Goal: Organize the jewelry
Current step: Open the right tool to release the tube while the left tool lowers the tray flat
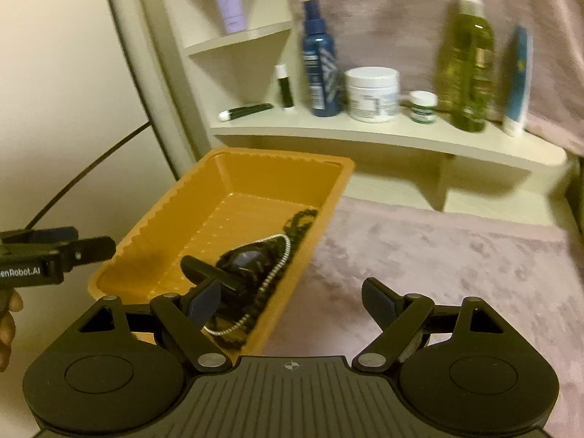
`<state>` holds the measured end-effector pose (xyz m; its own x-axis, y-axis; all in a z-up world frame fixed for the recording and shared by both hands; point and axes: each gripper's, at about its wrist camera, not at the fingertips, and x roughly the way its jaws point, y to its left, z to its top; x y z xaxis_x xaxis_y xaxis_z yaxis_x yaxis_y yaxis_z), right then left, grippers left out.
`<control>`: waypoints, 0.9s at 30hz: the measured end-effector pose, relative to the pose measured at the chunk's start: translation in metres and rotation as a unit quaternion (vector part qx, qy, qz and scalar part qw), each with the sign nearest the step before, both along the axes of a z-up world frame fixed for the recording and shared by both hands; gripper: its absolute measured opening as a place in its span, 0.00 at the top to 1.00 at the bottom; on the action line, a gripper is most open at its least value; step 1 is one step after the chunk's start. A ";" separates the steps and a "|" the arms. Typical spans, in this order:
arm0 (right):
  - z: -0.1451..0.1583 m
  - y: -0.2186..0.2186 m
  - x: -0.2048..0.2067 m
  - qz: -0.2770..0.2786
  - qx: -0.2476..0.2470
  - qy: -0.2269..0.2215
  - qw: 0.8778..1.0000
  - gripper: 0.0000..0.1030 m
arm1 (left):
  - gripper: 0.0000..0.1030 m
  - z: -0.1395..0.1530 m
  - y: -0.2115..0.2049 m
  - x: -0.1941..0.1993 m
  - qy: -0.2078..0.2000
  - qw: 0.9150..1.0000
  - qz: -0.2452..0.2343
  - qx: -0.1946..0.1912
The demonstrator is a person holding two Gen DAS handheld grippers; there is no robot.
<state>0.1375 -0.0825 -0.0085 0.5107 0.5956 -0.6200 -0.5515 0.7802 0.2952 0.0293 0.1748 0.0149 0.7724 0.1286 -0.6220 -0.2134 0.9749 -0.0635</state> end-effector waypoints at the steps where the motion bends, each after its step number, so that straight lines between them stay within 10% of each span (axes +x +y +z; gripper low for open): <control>1: 0.000 -0.004 -0.001 -0.006 0.002 0.004 1.000 0.18 | 0.10 0.000 -0.003 0.000 0.001 1.000 0.000 0.000; 27: 0.009 -0.097 -0.049 -0.132 -0.038 0.065 0.988 0.18 | 0.01 0.005 -0.086 -0.023 0.041 0.997 -0.058 0.013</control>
